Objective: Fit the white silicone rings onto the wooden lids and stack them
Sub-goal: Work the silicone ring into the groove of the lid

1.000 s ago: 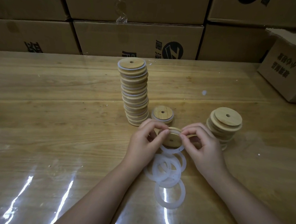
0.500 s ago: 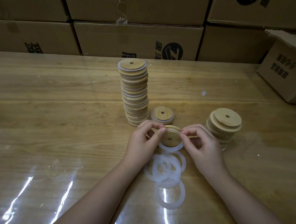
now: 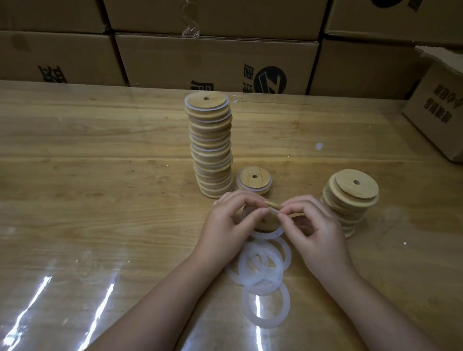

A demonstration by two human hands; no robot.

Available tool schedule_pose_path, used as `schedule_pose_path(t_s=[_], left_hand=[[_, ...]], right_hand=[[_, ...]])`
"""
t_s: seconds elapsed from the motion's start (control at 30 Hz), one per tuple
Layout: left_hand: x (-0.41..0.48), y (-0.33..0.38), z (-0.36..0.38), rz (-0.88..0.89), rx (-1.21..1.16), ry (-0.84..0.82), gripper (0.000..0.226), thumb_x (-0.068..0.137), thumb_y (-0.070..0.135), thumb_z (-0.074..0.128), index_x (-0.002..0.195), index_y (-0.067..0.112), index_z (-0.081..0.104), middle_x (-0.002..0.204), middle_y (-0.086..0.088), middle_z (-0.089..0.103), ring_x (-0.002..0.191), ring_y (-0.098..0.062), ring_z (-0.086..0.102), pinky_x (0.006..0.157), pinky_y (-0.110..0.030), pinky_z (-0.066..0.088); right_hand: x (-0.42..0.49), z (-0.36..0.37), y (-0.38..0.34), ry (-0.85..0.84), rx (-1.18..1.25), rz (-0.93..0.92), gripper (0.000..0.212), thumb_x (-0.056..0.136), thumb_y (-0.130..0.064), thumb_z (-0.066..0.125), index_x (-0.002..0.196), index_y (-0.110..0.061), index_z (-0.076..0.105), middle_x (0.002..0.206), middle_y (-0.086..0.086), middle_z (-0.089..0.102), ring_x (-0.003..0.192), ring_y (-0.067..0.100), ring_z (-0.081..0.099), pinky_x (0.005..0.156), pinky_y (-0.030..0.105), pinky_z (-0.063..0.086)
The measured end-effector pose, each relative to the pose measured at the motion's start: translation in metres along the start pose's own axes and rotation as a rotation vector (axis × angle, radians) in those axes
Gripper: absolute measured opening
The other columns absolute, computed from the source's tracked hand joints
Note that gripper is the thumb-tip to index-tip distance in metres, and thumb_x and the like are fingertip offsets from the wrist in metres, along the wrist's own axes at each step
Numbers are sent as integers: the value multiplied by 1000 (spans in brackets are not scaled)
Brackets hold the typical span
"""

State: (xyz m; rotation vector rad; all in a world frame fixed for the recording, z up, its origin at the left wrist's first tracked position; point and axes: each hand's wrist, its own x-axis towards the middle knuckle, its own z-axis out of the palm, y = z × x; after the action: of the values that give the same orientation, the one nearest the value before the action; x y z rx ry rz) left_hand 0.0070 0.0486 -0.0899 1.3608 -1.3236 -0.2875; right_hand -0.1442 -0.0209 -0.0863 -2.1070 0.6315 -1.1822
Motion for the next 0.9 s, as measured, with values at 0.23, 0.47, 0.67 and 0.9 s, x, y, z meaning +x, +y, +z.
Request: schedule_pose_path(t_s=[0.23,0.47,0.67,0.9], left_hand=[[2,-1,-2,-83,-93,19,8,82,17,68,81,25,66,87,6,69,88,-6,63,82,-19,45],[3,0,-5,-146,-101,24,9,83,16,68,82,25,67,87,5,70,88,-10,64,83,-33,49],[4,1,-5,-187,-97,41,7,81,21,68,81,29,67,85,8,71,85,-11,64,83,-41,50],[6,-2,-8,-310,-217,54,17,84,14,69,79,30,70,81,8,72,78,-6,66,73,-20,50]], right_hand=[[1,0,1,9,-18,41,4,80,4,67,80,0,65,87,-2,61,82,5,59,68,13,48],[1,1,4,-9,-35,57,5,81,3,66,80,-2,65,87,-4,61,83,5,59,68,14,49],[0,3,6,-24,-29,93,7,82,2,65,80,-5,63,87,-7,60,81,4,59,67,12,48],[0,4,8,-90,-7,207,11,83,-2,64,82,-12,61,86,-9,59,80,6,60,70,16,50]])
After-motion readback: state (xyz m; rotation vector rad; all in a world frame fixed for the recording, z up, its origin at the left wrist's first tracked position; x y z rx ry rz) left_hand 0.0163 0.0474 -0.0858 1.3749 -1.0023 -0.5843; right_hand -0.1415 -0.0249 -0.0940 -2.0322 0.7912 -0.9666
